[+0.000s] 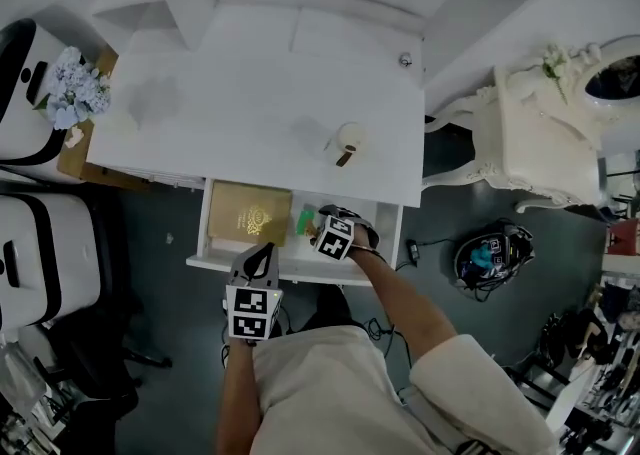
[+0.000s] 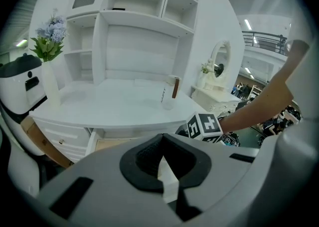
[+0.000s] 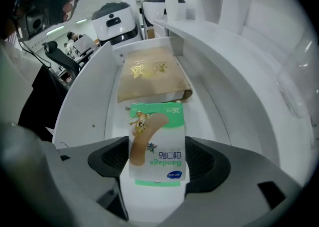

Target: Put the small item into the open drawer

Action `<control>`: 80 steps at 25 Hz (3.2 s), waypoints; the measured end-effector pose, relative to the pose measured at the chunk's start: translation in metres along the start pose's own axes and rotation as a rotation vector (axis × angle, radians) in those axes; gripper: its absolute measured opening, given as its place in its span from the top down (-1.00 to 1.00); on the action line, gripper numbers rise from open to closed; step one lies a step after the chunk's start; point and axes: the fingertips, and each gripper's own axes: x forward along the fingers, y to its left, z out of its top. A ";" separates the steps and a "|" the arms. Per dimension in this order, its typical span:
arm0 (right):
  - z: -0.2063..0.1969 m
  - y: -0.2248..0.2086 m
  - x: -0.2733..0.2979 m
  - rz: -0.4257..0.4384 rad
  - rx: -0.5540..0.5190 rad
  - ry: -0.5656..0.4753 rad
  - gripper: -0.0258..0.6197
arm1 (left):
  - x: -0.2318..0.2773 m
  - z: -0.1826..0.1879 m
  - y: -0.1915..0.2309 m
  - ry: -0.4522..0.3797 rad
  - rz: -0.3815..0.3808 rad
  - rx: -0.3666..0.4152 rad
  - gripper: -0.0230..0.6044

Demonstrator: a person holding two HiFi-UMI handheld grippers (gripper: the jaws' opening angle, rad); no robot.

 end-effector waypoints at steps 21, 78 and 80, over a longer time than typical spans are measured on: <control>0.005 -0.002 0.041 0.039 -0.152 0.120 -0.21 | -0.016 -0.021 0.033 0.005 0.079 -0.106 0.88; -0.043 0.050 -0.156 -0.081 0.419 -0.528 -0.22 | 0.008 -0.027 -0.090 -0.071 0.147 -0.173 0.88; -0.043 0.057 -0.162 -0.065 0.405 -0.549 -0.22 | 0.008 -0.031 -0.093 -0.072 0.159 -0.188 0.87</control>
